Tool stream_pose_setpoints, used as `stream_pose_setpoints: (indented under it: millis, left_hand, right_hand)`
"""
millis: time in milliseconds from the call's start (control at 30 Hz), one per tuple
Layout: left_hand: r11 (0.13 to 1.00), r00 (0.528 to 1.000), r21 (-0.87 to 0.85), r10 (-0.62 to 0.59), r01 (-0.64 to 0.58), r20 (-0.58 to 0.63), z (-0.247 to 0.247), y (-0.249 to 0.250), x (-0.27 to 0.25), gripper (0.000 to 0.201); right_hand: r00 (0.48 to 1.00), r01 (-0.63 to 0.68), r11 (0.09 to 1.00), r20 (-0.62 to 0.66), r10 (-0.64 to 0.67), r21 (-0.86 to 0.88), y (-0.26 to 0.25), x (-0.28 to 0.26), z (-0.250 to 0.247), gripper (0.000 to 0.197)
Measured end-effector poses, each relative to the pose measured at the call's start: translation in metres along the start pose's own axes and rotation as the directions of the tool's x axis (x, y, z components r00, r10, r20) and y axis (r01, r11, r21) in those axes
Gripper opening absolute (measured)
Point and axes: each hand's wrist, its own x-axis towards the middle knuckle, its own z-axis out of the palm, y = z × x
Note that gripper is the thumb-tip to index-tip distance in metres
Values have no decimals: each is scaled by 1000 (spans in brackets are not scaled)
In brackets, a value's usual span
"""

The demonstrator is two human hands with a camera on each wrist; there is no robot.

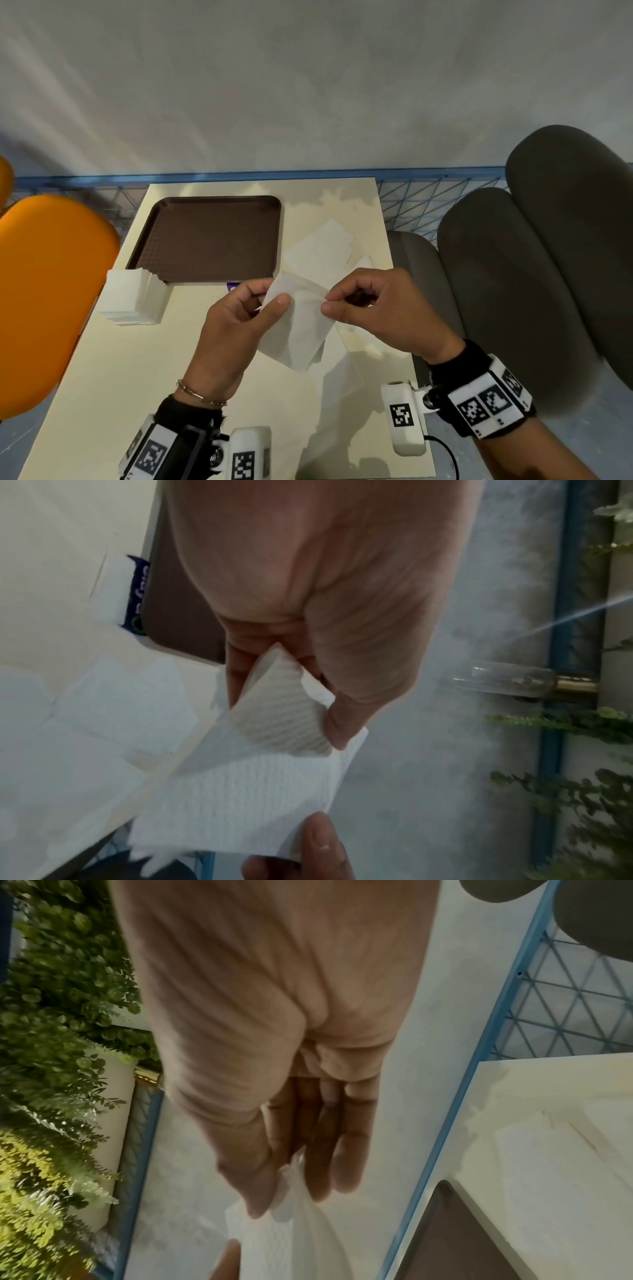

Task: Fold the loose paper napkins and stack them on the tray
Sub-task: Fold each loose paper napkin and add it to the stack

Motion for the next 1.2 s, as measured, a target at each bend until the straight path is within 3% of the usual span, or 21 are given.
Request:
stream_pose_setpoints:
  millis: [67,133,267,400,467,633,800,1000,1200]
  left_hand:
    - [957,989,247,142,-150,51,-5,4,0,49]
    - [826,944,456,286,-331,168,-10,11,1,56]
    - [554,811,594,439,-583,387,-17,30,7,31]
    - [465,781,632,448,-620,436,-23,39,9,15]
    - [475,783,627,451,-617,428,-23,41,6,13]
    - [684,867,535,416,-497,275,-21,42,-3,18]
    - [820,916,408,351,-401,196,-21,42,-8,14]
    - [893,944,306,308,-329,116,-24,43,-9,11]
    - [891,948,325,294,-317,121,-30,46,-13,16]
  right_hand:
    - [1000,20,999,17,-20,-26,-3,0,-2,10]
    - [997,51,996,68,-46,-67,-8,-1,-5,10]
    - [986,104,987,143,-87,-120,-21,0,-11,8]
    - [979,178,970,133,-157,-167,-29,1,-16,6]
    - [975,211,964,102,-197,-162,-30,0,-17,6]
    - [966,251,967,-45,-253,-50,-28,-4,-11,10]
    - [973,207,976,-118,-197,75,-27,-7,-5,12]
    - [976,179,972,-150,-157,153,-29,-6,-3,15]
    - [976,186,965,-145,-161,184,-35,-7,1,12]
